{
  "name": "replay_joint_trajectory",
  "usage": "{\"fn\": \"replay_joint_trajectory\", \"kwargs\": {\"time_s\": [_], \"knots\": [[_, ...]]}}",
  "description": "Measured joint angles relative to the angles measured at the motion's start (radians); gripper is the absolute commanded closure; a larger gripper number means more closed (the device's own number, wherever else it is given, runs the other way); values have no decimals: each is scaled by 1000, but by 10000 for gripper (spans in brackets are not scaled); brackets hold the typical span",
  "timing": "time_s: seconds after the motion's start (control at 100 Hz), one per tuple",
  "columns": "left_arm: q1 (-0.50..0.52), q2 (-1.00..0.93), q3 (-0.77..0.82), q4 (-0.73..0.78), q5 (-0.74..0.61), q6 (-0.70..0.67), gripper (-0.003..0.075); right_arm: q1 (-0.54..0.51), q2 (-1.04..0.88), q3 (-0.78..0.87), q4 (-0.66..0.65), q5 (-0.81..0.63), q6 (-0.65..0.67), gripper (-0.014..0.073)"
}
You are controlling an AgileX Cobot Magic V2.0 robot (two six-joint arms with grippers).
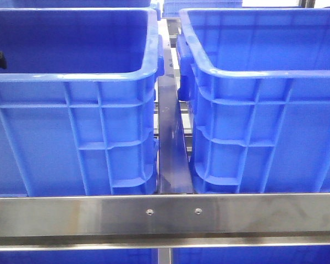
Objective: Pick red and yellow buttons and place in box
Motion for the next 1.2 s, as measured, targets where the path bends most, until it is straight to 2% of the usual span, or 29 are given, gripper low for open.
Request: {"fn": "replay_joint_trajectory", "kwargs": {"time_s": [0.23,0.48,0.79,1.01,1.2], "knots": [[0,-81,0,0,69,132,739,0,0,0,0,0,0,661],[0,-228,2,-59,187,380,739,0,0,0,0,0,0,661],[0,-519,82,-288,286,676,739,0,0,0,0,0,0,661],[0,-700,105,-493,367,975,739,0,0,0,0,0,0,661],[-2,-748,105,-710,452,1246,739,0,0,0,0,0,0,661]]}}
